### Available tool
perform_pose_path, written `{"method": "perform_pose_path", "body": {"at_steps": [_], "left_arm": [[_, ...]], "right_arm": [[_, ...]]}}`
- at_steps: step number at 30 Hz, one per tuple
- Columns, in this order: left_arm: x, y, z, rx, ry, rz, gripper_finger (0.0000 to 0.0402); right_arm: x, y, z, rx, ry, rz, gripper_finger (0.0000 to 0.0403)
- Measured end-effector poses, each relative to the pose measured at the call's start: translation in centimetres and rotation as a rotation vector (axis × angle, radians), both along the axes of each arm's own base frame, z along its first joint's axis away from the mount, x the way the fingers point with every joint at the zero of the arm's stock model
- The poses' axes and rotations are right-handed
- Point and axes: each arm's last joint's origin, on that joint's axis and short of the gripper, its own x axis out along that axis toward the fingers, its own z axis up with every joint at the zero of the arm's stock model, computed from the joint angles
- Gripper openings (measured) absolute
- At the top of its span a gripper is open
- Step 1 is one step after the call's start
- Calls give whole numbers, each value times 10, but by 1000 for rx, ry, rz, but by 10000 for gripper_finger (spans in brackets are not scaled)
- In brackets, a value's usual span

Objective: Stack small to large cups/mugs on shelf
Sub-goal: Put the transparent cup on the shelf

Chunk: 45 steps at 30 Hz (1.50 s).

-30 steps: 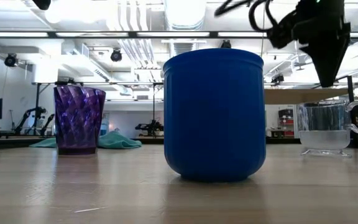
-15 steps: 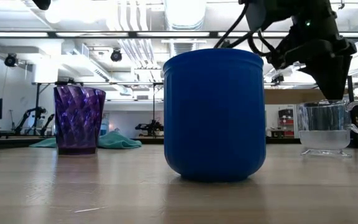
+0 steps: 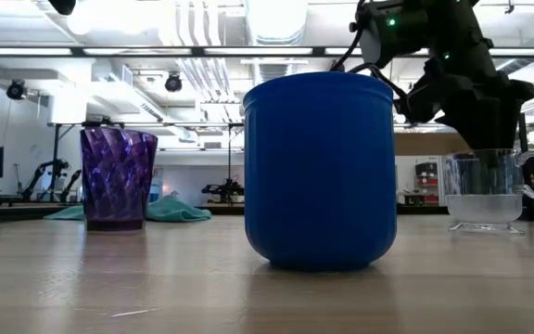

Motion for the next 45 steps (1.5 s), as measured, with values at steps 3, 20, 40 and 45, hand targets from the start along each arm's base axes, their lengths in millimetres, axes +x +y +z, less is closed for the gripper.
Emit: {"method": "perform_pose_path", "body": {"at_steps": [3, 20, 40, 45], "left_arm": [[0, 0, 0, 0, 0, 0, 0], [0, 0, 2, 4, -16, 0, 0], [0, 0, 5, 21, -50, 1, 0], [0, 0, 5, 15, -49, 1, 0]], "right_arm": [[0, -2, 0, 2, -1, 1, 117], [-2, -2, -4, 24, 3, 118, 54], [-20, -27, 90, -73, -136, 133, 9], [-45, -47, 127, -175, -216, 45, 9]]}}
